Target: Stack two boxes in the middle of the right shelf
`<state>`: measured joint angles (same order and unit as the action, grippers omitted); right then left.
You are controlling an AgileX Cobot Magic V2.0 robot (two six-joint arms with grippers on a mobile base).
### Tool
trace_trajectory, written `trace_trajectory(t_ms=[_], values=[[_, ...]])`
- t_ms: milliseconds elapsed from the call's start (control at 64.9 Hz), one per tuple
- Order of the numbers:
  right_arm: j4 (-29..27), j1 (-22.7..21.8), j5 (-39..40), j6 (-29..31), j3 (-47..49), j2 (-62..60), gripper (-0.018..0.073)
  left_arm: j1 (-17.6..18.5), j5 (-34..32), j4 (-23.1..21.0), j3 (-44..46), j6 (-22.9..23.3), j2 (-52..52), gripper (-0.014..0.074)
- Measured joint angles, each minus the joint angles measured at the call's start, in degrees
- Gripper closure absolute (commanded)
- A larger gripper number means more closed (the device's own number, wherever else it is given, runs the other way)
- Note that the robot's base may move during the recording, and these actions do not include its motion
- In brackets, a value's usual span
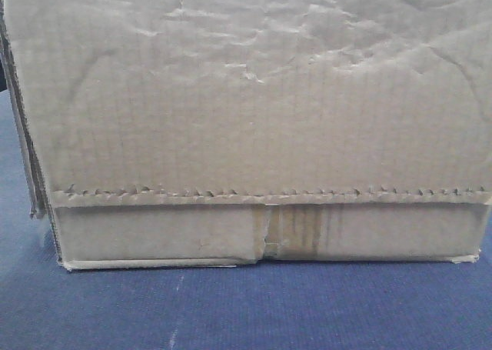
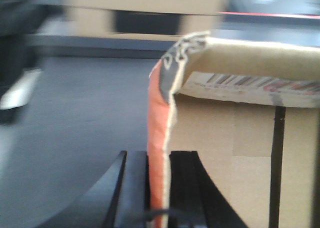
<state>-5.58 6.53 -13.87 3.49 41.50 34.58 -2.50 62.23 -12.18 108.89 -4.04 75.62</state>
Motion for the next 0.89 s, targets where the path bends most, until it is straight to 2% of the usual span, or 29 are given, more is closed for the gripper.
trace_trajectory(t_ms=[277,385,524,694,894], values=[[0.0,0.0,0.0,0.0,0.0,0.0,-0.0010,17.5,-2.3,-0.6,0.1,2.3,6.3,0.0707],[0.0,0.0,0.0,0.0,0.0,0.0,-0.0010,21.9,-3.1,-0.6,0.1,2.5,10.1,0.0707],[-0.3,0.1,0.0,0.0,0.0,0.0,-0.0010,24.4,-3.5,1.7,0.1,4.0,15.4,0.0707],[-0.4,0.5,-0.5,0.0,0.0,0.0,-0.0010,24.5,-3.5,5.4,0.1,5.1,22.4,0.0707],[-0.6,0.5,-1.8,0.0,0.0,0.0,-0.0010,24.6,-2.8,5.6,-0.1,5.3,27.2,0.0707]])
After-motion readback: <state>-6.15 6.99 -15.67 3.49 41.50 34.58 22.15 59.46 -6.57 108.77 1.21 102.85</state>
